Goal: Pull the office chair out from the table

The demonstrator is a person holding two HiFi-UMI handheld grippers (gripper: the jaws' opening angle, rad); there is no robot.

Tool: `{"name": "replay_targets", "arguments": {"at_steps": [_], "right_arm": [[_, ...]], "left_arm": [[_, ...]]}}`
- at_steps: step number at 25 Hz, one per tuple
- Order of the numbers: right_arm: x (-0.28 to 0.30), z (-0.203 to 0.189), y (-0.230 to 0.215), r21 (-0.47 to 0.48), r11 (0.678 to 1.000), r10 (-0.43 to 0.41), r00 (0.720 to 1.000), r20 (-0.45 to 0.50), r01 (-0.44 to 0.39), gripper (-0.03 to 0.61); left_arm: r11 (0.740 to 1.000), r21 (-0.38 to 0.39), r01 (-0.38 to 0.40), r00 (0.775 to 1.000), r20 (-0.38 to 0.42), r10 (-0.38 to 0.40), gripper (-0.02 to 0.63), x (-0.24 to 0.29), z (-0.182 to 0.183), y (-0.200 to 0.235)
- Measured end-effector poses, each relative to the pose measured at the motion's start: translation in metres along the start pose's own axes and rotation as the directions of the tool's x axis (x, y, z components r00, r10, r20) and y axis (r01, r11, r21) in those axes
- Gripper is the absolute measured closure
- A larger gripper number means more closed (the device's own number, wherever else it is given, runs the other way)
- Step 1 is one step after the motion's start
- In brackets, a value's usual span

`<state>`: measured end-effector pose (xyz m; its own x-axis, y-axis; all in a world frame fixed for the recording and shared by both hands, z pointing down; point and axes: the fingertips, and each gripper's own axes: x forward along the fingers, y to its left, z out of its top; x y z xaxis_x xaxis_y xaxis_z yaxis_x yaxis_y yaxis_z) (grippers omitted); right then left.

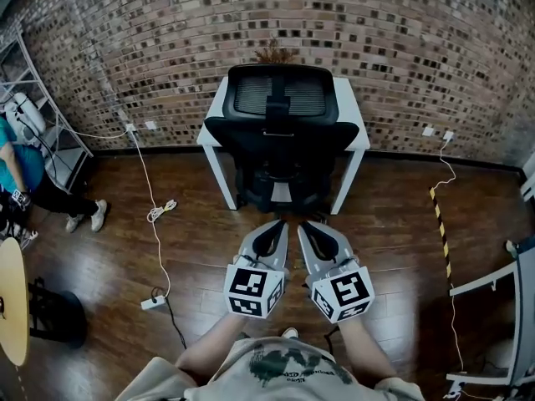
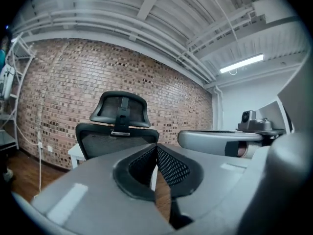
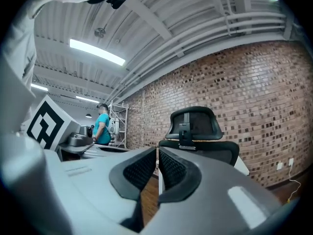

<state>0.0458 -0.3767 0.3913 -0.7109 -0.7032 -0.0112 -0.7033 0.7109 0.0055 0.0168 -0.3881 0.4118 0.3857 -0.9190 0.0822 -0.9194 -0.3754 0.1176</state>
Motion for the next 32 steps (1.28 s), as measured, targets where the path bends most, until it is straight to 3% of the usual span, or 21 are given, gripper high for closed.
{"name": "replay_targets", "arguments": {"at_steps": [10, 17, 32], "right_arm": [[0.028, 0.017, -0.027, -0.012, 0.998, 0.065, 0.997, 0.036, -0.064, 0.572], [0.058, 0.024, -0.049, -0.061, 0.994, 0.091, 0.995, 0.042, -0.088, 0.554], [0.169, 0.067, -0.09, -0.103, 0.988, 0.124, 0.991, 0.059, -0.117, 0.517]], "left_arm": [[0.998, 0.004, -0.06, 0.998, 0.008, 0.06, 0.598, 0.026, 0.017, 0.022], [0.999, -0.012, -0.04, 0.999, 0.024, 0.04, 0.598, 0.062, 0.024, 0.036], [0.999, -0.036, 0.001, 0.995, 0.1, 0.003, 0.598, 0.137, 0.077, 0.109]]}}
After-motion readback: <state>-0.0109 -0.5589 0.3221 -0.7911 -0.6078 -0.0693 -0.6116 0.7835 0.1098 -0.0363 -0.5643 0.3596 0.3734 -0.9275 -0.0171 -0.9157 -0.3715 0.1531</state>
